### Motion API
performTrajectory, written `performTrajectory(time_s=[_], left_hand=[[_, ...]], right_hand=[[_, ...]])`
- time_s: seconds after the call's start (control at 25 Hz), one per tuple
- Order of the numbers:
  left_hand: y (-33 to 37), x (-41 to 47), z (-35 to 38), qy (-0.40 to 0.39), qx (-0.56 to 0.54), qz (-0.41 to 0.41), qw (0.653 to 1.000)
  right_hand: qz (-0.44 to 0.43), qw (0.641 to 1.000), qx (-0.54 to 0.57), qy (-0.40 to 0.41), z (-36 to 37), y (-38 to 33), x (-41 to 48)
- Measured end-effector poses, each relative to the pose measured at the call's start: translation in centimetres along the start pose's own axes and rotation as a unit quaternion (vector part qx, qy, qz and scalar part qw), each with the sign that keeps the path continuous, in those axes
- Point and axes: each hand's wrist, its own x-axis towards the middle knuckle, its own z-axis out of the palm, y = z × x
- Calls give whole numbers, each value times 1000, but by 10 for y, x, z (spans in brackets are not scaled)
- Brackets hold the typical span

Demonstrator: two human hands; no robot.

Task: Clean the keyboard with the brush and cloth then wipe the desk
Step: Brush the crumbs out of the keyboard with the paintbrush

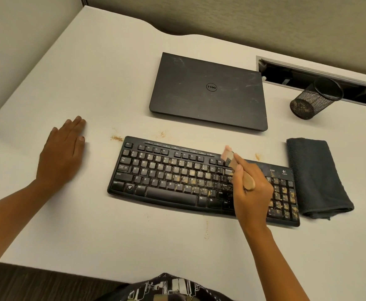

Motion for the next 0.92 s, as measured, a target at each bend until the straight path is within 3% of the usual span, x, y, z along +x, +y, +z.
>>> performTrajectory(time_s=[0.2,0.8,0.92], left_hand=[[1,0,-1,-1,4,3,1000],[2,0,-1,-10,4,-2,1000],[3,-1,-1,-8,4,-4,1000]], right_hand=[[-12,999,8,38,-7,3,-2],[-11,999,-1,-30,12,-10,0],[-15,1000,9,11,7,-11,-1]])
